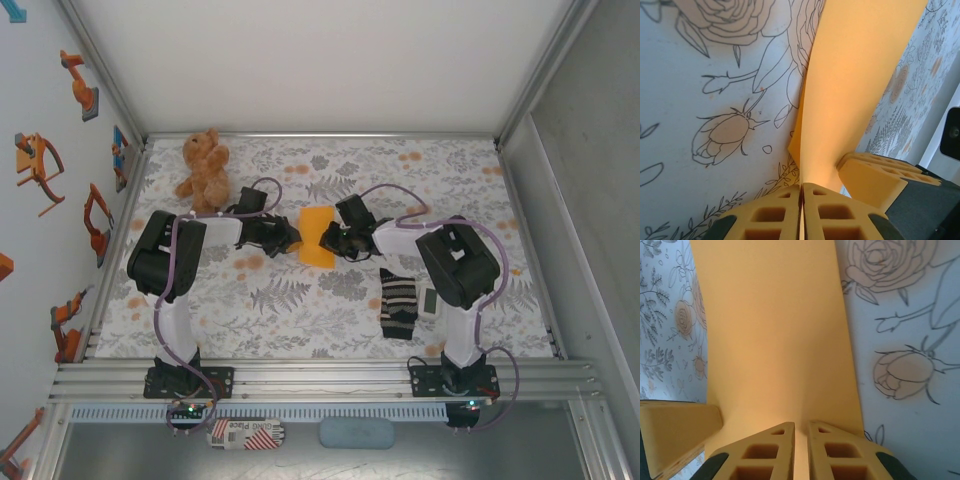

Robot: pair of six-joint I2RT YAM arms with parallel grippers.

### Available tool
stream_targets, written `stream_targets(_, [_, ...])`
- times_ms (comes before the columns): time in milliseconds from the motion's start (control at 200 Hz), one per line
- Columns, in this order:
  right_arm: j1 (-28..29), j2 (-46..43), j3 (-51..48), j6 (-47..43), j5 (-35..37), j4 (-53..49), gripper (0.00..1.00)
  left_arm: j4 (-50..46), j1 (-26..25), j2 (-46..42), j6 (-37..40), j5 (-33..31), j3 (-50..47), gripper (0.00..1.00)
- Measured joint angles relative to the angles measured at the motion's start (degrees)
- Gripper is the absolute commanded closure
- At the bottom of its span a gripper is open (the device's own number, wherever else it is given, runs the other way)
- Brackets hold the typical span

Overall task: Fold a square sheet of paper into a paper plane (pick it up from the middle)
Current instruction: Third fold the triangle at the center of the table.

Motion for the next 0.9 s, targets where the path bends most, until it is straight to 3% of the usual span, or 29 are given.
stream_targets(351, [-0.17, -11.98, -0.17, -15.74, 7.32, -3.78, 0.52, -1.05, 0.11, 0.0, -1.16, -0.17, 0.13, 1.0])
stream_targets(551, [1.84, -17.16, -5.03, -26.73, 12.92, -2.12, 0.39, -1.51, 0.11, -0.15, -2.43, -0.35, 0.33, 1.0])
stream_targets(896, [8.66, -18.16, -11.93, -46.16, 17.53, 6.99, 0.37, -4.17, 0.11, -0.74, -4.11, -0.61, 3.21, 1.0])
